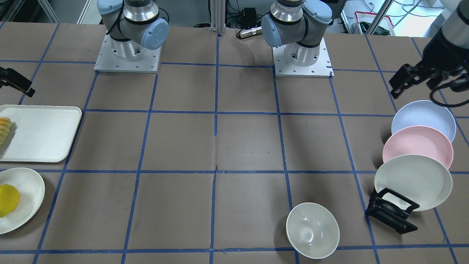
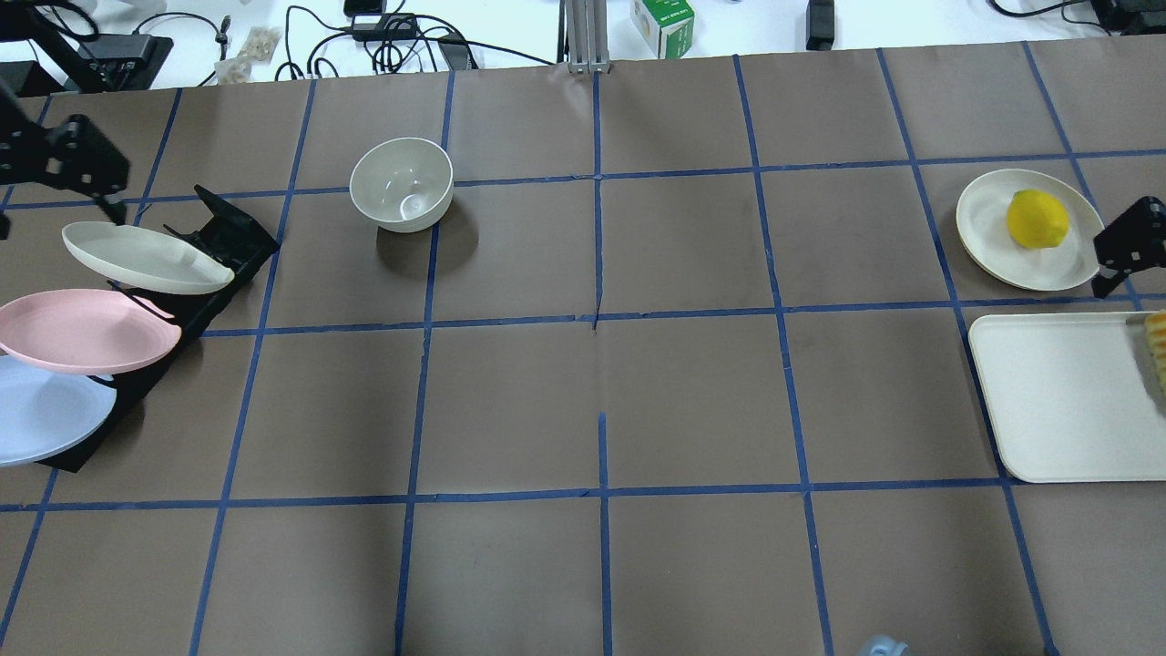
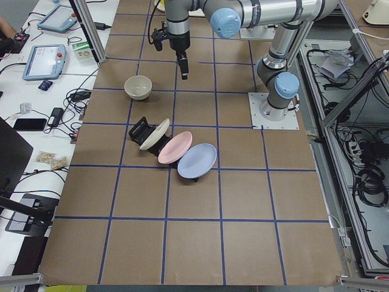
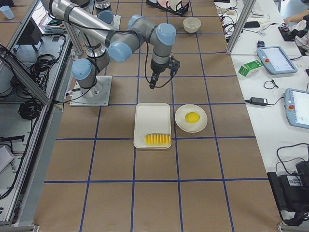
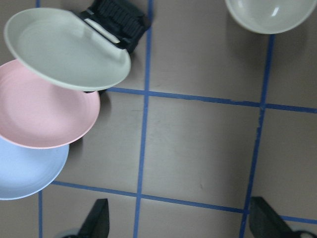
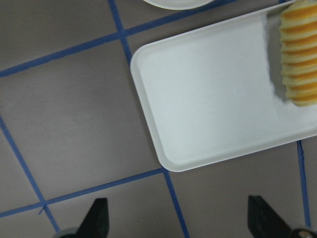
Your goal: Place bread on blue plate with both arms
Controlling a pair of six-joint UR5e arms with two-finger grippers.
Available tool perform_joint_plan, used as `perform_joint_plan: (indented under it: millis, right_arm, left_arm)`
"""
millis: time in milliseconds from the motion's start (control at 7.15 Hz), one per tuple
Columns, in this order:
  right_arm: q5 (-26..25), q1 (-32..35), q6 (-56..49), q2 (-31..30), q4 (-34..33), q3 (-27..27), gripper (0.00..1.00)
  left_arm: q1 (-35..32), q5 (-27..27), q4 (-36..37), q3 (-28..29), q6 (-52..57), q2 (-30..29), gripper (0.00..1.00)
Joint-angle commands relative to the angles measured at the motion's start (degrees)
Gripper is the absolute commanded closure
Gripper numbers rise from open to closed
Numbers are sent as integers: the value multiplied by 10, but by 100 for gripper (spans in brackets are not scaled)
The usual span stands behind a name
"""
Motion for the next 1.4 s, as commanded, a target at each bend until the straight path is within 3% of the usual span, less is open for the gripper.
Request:
perform_joint_plan:
  millis: [0, 419, 699, 978, 1258]
  right_arm:
    - [-10, -73, -107, 82, -117, -1, 0]
    - [-16, -100, -117, 164, -233, -4, 0]
    - [-42, -103, -168, 206, -271, -10, 0]
    - [-41, -103, -140, 235, -282, -14, 0]
    - [-42, -103, -135, 260, -290, -12, 0]
  left_arm:
    - [144, 5, 23, -7, 26, -25, 0]
    - [273, -3, 169, -107, 109, -48, 0]
    - [347, -45, 203, -141, 147, -86, 0]
    - [350, -68, 278, -144, 144, -128, 0]
    - [350, -91, 281, -144, 143, -145, 5]
